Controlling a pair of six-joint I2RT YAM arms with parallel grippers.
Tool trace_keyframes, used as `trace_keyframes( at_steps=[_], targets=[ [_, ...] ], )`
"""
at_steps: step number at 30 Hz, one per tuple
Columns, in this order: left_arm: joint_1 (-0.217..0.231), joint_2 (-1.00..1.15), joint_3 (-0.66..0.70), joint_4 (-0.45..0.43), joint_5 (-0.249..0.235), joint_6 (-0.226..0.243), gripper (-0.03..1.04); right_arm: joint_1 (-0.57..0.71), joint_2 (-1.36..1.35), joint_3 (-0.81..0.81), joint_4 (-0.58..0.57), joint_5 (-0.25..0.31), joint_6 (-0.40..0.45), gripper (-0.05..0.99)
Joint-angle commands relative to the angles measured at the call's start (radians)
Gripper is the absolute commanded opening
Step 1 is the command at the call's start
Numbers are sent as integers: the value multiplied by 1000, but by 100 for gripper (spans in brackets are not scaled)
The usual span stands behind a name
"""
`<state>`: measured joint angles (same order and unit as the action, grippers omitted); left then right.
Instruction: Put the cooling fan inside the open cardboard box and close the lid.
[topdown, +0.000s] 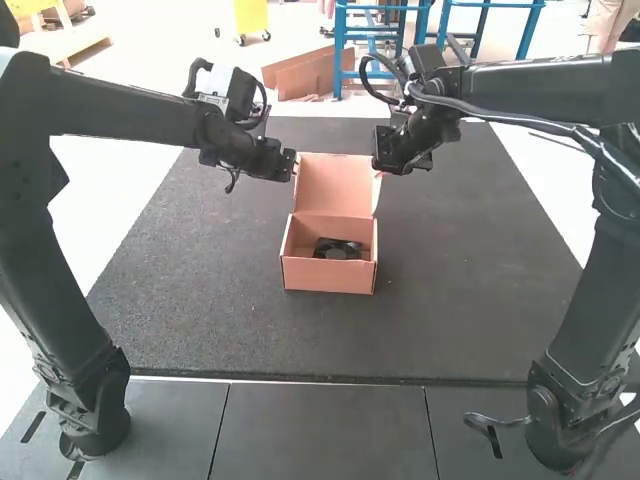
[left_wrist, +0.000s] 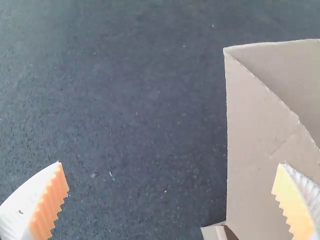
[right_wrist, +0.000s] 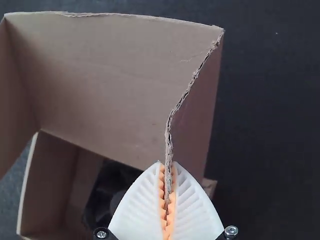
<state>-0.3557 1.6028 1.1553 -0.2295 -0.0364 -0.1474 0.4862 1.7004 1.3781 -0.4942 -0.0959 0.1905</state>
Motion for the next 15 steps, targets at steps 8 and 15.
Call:
trace_keyframes(
  at_steps=[8,15],
  targets=[
    [-9,-72,-57,5,9,-4,97,38,-84,-137,31,91,15,-2],
    [-19,-96,-91,18,9,-6,97,40,-125,-180,57,85,35,-2]
  ],
)
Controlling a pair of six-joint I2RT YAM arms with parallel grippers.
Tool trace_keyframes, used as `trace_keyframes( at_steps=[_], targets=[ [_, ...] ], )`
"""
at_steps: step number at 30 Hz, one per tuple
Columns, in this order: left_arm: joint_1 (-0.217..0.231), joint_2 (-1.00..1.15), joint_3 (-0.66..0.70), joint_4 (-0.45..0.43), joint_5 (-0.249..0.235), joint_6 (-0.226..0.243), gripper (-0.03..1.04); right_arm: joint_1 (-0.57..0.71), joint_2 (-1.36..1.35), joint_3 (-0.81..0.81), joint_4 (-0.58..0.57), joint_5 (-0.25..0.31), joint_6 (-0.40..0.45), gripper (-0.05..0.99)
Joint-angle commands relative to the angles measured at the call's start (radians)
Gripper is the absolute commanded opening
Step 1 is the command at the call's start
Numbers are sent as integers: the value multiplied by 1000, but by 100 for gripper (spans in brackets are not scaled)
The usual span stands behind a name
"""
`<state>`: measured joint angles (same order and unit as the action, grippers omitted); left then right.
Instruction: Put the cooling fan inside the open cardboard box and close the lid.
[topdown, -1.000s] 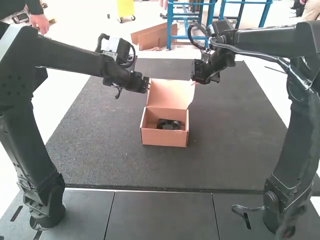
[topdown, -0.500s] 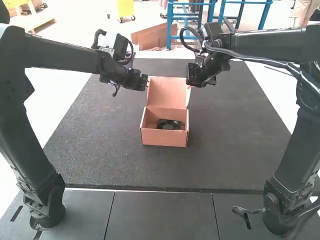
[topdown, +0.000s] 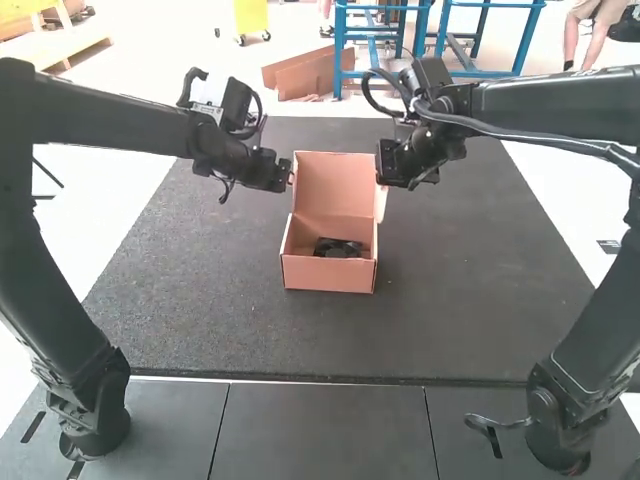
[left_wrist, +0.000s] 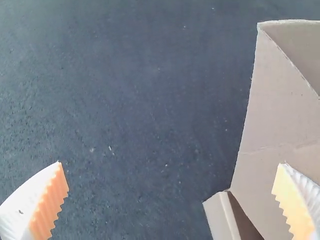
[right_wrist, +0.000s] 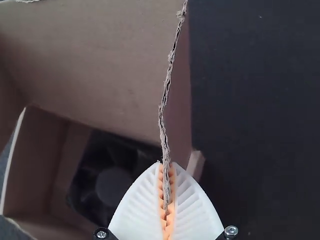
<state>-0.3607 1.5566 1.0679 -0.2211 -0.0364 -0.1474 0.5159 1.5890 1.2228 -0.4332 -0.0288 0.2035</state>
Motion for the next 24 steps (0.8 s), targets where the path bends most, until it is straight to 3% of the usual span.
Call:
trace_keyframes(
  at_steps=[1,9,18,24],
  targets=[
    [-12,-53,-8,9,9,-4,97,10,-18,-29,-2,18,25,-2],
    [-12,-82,-46,19,10,-3,97,12,-57,-68,37,15,45,-1],
    [-18,-116,-85,23,10,-1,97,62,-78,-94,42,-65,48,-1],
    [-29,-128,-95,23,20,-1,97,75,-78,-128,44,-66,47,-1]
  ],
)
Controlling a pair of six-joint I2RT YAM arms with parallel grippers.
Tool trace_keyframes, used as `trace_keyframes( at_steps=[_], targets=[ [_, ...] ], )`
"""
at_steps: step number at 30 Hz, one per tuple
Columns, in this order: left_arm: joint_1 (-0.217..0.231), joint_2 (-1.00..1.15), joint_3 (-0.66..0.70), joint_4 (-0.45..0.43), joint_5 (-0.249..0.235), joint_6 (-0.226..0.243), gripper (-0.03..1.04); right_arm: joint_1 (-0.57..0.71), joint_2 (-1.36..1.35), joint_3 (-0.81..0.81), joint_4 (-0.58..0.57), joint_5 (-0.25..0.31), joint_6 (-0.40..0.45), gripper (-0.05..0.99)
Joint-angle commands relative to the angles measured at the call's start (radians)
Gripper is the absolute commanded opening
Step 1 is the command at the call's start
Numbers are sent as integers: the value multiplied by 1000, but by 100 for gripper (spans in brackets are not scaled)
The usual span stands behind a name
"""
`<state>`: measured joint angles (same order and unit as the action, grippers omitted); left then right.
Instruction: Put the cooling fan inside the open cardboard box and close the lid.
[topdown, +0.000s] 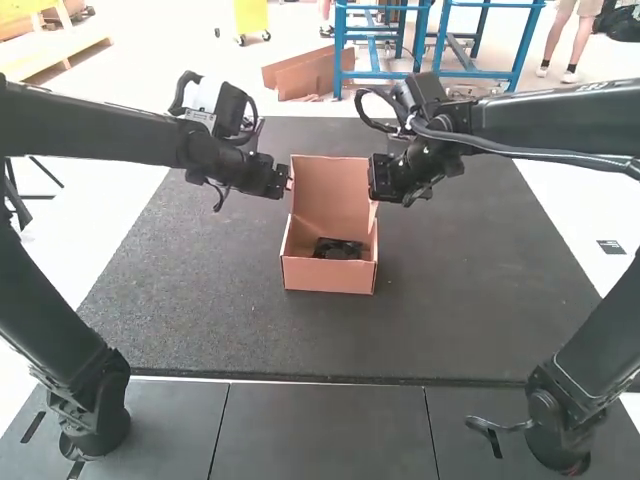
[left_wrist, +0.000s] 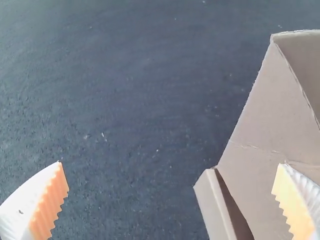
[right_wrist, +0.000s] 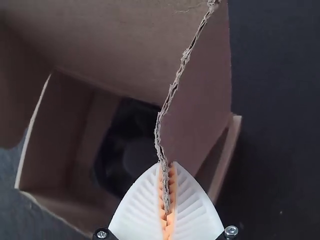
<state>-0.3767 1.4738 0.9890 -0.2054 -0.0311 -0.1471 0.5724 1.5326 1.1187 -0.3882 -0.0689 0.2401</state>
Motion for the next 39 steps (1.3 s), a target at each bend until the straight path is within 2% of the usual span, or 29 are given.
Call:
trace_keyframes(
  at_steps=[1,5,13,23,25,28,29,30,31,35,39],
  targets=[
    [-13,-47,-18,8,16,-2,97,21,-22,-34,-1,-25,8,-1],
    [-19,-53,-27,0,34,-5,97,32,-26,-74,0,-25,5,-1],
    [-37,-104,-89,-32,37,-6,97,52,-37,-125,3,-26,-9,-1],
    [-51,-262,-173,-184,26,14,97,84,-38,-155,0,-28,-48,-1],
    [-47,-296,-174,-212,5,35,97,81,-38,-151,0,-19,-44,16],
    [-34,-336,-165,-230,-43,60,97,78,-45,-126,-8,-11,-42,53],
    [-25,-348,-161,-227,-59,60,97,75,-49,-115,-17,-9,-42,67],
    [-16,-357,-148,-218,-73,63,97,69,-52,-103,-34,-9,-44,85],
    [-5,-363,-136,-204,-89,64,97,60,-57,-88,-54,-9,-45,92],
    [19,-349,-76,-129,-118,66,97,7,-91,-49,-94,-19,-62,92],
    [16,-282,-4,-61,-130,66,97,-37,-166,-48,-92,-26,-91,92]
  ],
)
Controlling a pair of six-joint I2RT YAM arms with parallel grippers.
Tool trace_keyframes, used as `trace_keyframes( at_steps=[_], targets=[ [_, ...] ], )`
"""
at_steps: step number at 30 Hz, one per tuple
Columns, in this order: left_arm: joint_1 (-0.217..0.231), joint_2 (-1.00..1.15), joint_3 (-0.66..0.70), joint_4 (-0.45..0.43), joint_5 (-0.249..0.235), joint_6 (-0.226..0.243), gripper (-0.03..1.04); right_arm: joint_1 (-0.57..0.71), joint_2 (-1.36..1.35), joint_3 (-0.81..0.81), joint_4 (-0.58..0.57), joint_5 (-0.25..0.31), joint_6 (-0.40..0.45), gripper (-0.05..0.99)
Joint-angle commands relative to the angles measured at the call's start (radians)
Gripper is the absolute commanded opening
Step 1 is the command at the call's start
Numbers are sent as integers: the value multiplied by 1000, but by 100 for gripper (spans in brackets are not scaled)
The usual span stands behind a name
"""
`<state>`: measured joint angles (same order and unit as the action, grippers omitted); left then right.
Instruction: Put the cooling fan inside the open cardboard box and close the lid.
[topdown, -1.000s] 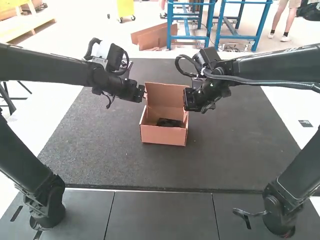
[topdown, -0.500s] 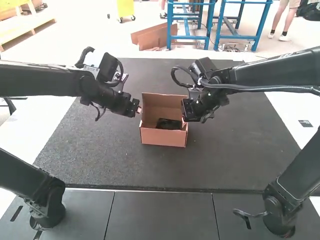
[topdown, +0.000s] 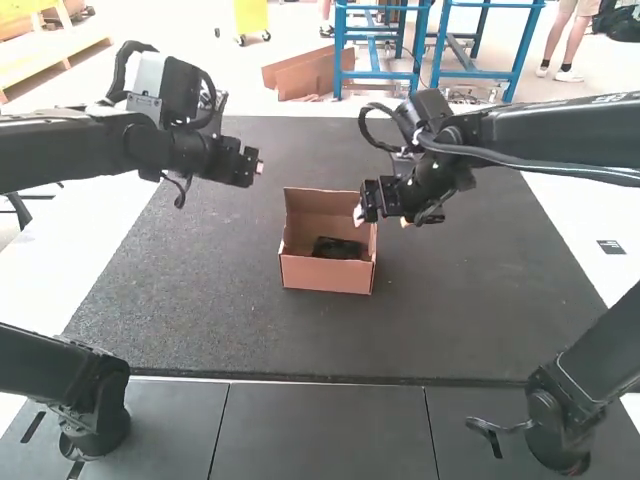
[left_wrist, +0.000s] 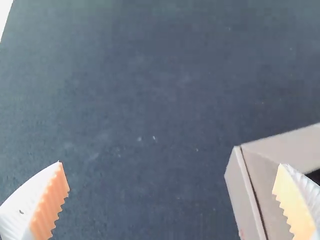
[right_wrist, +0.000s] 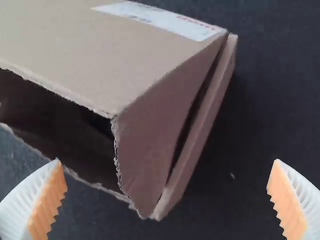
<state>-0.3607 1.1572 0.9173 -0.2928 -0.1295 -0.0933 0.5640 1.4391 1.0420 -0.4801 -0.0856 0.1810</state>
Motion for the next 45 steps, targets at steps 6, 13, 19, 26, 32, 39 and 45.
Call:
trace_keyframes(
  at_steps=[6,13,19,26,32,39,45],
  targets=[
    [-9,162,161,86,-38,12,97,-92,-190,-42,133,130,-95,92],
    [-86,259,212,112,-33,12,97,-245,-197,-97,169,311,-198,92],
    [-147,295,199,113,-24,10,97,-329,-178,-106,129,270,-193,91],
    [-169,309,138,113,-12,10,97,-375,-178,-59,-5,107,-129,91],
    [-175,312,77,115,7,10,97,-386,-178,-34,-98,61,-124,91],
    [-175,312,11,100,13,10,97,-388,-178,-39,-132,44,-132,91],
    [-201,306,-58,84,28,-11,97,-388,-172,-30,-144,43,-138,91]
  ],
)
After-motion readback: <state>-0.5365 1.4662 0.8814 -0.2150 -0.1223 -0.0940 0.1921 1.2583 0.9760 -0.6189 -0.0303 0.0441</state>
